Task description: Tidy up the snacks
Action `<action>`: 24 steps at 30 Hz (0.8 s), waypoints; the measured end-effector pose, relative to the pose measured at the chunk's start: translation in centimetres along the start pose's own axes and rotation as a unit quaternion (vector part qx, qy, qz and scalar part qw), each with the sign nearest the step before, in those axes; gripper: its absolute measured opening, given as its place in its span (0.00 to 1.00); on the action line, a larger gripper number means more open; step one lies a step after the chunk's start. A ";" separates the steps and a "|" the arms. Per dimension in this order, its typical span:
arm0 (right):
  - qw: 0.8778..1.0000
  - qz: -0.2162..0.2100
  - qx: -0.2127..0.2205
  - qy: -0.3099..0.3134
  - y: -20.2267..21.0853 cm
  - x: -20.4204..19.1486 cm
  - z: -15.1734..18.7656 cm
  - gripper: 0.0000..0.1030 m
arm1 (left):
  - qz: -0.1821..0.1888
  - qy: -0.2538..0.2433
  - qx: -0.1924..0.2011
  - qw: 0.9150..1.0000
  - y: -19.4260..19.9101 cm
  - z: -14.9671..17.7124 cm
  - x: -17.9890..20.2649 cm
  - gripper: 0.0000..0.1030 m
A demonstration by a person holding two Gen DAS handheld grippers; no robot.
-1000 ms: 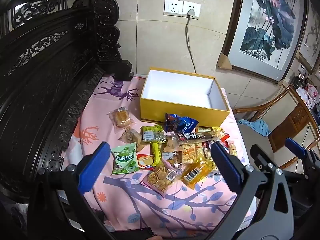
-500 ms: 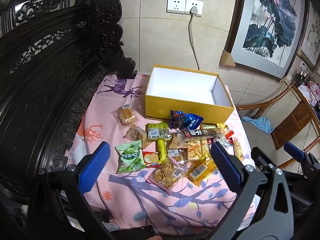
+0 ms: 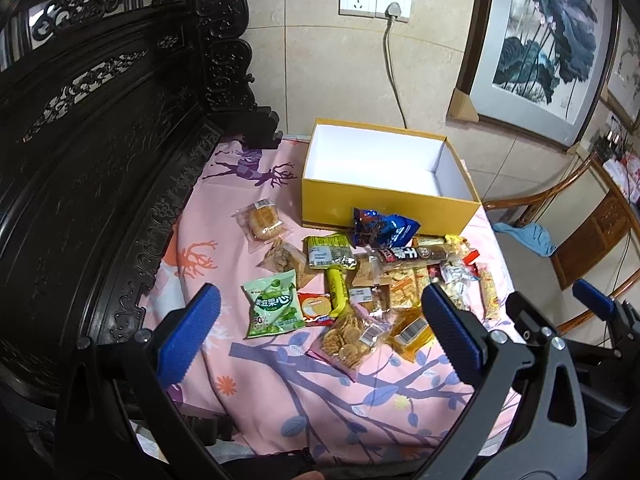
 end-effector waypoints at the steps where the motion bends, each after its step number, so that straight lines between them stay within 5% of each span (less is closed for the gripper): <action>1: 1.000 -0.001 0.001 -0.001 0.0 0.0 0.1 0.99 | 0.007 0.001 -0.002 1.000 0.0 0.0 0.0 0.98; 12: 1.000 -0.003 0.009 0.004 0.3 0.1 -0.2 0.99 | 0.036 0.021 -0.009 0.999 0.2 0.5 -0.2 0.98; 24: 1.000 -0.007 0.005 0.003 0.3 -0.4 0.3 0.99 | 0.009 0.010 -0.021 1.000 0.0 1.0 -0.4 0.98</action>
Point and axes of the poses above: each gripper's, at about its wrist camera, not at the fingertips, and y roughly against the way its jaws point, x to its right, z to its underside, the point moved 2 cm from there along -y, roughly the way its jaws point, and after that the axes turned 6 degrees about -x, right-handed, at the moved point
